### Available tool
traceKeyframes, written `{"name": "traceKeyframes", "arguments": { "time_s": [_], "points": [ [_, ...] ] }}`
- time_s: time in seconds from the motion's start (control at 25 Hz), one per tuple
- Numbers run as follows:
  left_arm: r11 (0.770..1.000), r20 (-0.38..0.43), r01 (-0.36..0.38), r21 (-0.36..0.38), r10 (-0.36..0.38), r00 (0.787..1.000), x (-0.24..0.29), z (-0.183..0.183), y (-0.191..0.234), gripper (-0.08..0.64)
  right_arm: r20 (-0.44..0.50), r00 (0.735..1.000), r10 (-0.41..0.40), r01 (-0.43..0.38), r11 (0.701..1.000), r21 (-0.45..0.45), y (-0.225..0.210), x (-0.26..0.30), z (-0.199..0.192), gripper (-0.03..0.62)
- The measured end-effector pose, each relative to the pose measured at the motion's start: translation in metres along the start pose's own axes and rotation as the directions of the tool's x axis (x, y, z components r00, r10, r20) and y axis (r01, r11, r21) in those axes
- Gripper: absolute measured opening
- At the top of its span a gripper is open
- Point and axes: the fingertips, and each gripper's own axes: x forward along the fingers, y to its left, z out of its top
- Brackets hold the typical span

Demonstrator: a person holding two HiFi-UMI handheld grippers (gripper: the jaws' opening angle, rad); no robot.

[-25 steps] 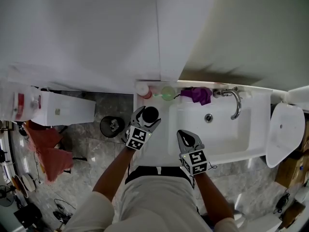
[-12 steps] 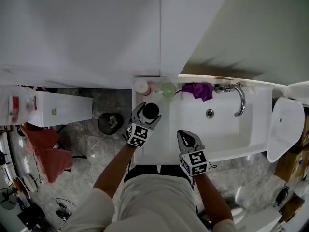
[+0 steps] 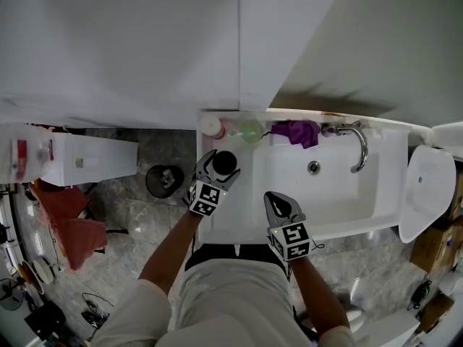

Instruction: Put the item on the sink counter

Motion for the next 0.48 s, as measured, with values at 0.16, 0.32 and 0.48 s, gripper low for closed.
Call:
{"name": "traceKeyframes", "arguments": {
  "time_s": [0.16,0.32,0.48],
  "points": [
    [1.000,-0.027,-0.009,-0.004,0.009,1.000,-0.001,-0.002,-0.001,0.388,0.007,1.000,0.011,-0.011,1.000,-0.007,0.000,-0.004,0.003,0.011],
    [0.999,-0.029,-0.022,-0.036,0.021,0.999,-0.002,-0.002,0.000,0.390,0.015,1.000,0.021,-0.021,1.000,-0.022,-0.002,-0.008,0.008,0.011],
    [0.996,-0.026,-0.031,-0.081,0.029,0.999,-0.006,0.003,0.001,0.421,0.021,0.999,0.035,-0.035,0.999,-0.038,-0.002,-0.015,0.010,0.011]
  ]
}}
